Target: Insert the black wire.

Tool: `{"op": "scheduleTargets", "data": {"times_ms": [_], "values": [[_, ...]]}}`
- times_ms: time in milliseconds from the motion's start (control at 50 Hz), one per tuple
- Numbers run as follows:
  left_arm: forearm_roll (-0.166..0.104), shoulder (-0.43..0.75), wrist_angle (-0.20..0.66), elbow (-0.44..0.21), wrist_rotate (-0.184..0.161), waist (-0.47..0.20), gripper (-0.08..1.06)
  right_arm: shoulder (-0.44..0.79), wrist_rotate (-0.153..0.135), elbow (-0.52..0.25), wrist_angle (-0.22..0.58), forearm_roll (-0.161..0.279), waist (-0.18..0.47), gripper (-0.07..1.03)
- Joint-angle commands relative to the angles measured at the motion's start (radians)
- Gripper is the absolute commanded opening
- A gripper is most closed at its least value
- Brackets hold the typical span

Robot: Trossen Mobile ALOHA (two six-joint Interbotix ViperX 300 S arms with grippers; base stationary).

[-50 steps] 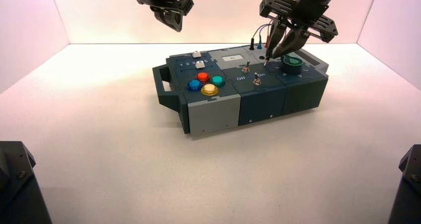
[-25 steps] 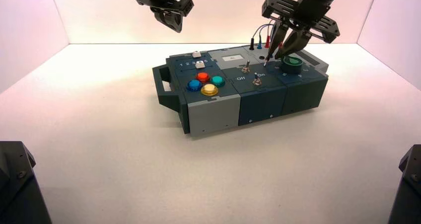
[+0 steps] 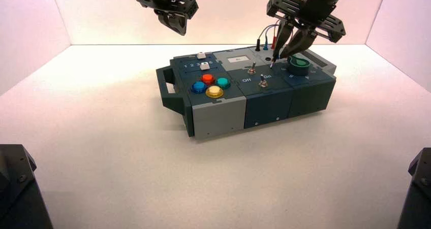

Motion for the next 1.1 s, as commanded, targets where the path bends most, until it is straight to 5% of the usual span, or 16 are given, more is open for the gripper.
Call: {"op": "scheduleTargets", "data": {"times_ms": [20,1100], "values": [[0.000,-0.017,-0.008,-0.031,0.005,0.006,-0.03,-0.006,-0.002,-0.029,-0.002,0.005,-0.005,0.23],[0.000,-0.009,-0.008,-0.038,0.005,0.008,-0.03,0.037,-0.002,-0.049,-0.006,0.006,-0.005,0.22]]}}
